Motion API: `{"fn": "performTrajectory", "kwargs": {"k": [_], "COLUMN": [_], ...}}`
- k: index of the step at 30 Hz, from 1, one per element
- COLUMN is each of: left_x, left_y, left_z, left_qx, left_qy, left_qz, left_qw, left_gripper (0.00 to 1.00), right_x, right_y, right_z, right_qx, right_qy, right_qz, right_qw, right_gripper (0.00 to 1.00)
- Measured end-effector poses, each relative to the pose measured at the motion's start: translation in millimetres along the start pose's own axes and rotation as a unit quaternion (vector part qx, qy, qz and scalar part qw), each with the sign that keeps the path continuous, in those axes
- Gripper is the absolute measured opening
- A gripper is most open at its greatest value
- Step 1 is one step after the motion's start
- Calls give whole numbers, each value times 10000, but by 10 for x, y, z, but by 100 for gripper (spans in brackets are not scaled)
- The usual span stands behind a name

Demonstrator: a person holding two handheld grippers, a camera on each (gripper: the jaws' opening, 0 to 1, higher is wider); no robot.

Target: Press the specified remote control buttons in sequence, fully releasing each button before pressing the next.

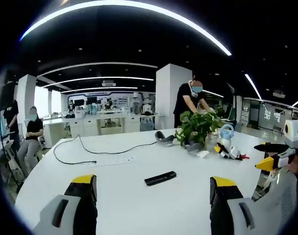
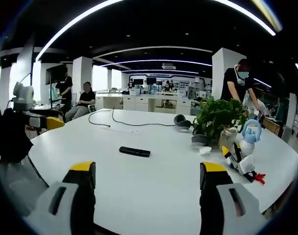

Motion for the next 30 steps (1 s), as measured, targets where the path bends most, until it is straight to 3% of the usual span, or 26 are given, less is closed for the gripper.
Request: {"fn": "performTrajectory", "kwargs": {"k": [2,10,17,21,24,27,30], "left_x": [9,12,32,31,40,55,39], "left_y": [54,324,569,618,632,630,603], "left_z": [-28,-140,-274,-300,-335,-338,-373], "left_qx": [-83,60,-35,-111,-29,-63,88], "left_qy": [-50,26,-5,242,-53,-21,105], "left_qz": [107,297,785,885,1026,1090,953], "left_qw": [9999,9995,9969,9957,9947,9940,9954], "left_gripper": [100,100,100,100,100,96,97], "right_x": [-1,15,27,23,24,27,27], "right_y": [4,1,-5,-2,-3,0,2], "right_z": [1,-4,-11,-6,-8,-3,-2], "right_qx": [-8,34,88,63,85,58,49], "right_qy": [-15,21,45,20,21,42,41], "right_qz": [-3,10,5,-4,0,-3,-10], "right_qw": [10000,10000,10000,10000,10000,10000,10000], "right_gripper": [91,91,91,91,91,91,91]}}
Point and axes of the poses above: the point that each gripper's makers call its tool centre point, and the gripper's own axes: y roughly backward along the fingers, x roughly to its left, z roughly out of its top, the point moved 9 cm from there along y, roughly backward along the fingers, and after that the axes turned 8 degrees about z, right-handed, at the moved point
